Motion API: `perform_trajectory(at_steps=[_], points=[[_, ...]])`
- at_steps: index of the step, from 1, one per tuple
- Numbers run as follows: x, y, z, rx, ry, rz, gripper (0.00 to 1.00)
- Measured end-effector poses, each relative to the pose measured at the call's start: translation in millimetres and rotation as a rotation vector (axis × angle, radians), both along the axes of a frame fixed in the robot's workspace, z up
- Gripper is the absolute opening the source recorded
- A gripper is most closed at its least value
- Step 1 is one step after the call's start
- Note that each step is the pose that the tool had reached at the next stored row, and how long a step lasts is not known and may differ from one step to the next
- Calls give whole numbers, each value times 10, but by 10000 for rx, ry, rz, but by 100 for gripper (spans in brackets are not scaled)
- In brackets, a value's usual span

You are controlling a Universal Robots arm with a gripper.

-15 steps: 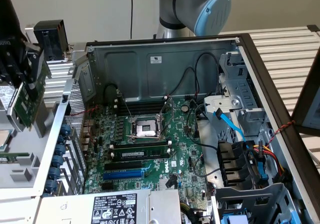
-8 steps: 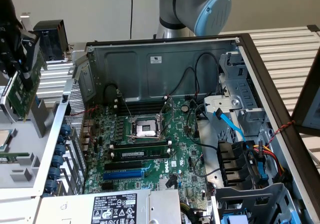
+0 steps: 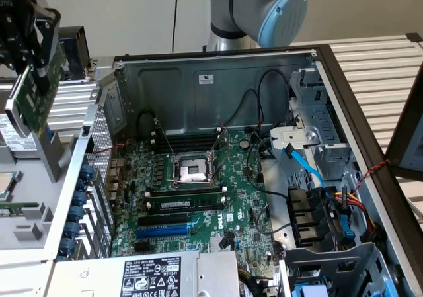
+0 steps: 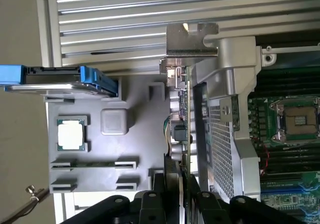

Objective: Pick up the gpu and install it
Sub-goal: 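Pick up the gpu and move the gpu toward the slot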

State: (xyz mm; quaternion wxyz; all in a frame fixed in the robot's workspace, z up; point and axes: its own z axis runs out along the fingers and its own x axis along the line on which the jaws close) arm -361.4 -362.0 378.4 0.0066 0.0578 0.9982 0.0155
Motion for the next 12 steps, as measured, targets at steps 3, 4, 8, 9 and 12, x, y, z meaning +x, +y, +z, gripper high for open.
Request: perform_trajectory(at_steps=[3, 4, 8, 9, 12], points=[[107, -2, 117, 1, 64, 1, 28], [141, -3, 144, 0, 114, 1, 28], [259, -11, 224, -10, 353, 0, 28], [290, -14, 244, -12, 415, 0, 28], [413, -32, 310, -19, 531, 1, 28]])
